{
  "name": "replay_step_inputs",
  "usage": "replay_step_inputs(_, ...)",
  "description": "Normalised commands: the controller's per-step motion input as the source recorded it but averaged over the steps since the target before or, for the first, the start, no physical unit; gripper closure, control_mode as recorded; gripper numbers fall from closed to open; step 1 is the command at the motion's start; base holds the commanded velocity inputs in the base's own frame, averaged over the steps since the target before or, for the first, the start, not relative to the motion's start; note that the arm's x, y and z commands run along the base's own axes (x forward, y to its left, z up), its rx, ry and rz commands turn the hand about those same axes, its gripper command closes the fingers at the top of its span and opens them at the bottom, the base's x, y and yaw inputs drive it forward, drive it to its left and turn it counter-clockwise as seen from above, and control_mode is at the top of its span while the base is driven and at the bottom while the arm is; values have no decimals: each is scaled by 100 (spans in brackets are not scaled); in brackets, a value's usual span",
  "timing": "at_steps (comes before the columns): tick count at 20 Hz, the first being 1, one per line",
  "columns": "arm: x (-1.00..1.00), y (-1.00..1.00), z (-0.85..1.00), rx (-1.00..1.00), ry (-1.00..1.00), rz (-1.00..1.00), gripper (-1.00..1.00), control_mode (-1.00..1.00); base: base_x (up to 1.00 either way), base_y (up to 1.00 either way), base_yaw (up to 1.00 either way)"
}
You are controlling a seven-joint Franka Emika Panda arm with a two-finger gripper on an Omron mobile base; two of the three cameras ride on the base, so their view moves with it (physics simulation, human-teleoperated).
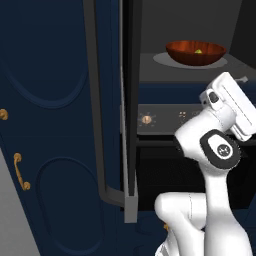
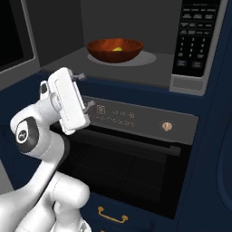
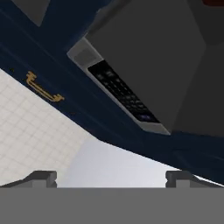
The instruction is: Pick the lemon wedge from the sink and place it in the bowl. Then pick the bowl and place it in the microwave. Then close the microwave door and press the start button.
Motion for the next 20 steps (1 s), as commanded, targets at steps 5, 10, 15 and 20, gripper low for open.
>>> replay_step_inputs(5,-29,5,-57,-26,-7,-37,-100,-100,0,0,0)
replay_step_inputs(10,-87,78,0,-5,-3,-17,-100,-100,0,0,0)
replay_step_inputs(15,-70,92,-4,-1,1,-12,-100,-100,0,0,0)
replay_step_inputs(20,-4,44,-57,-14,13,-4,-100,-100,0,0,0)
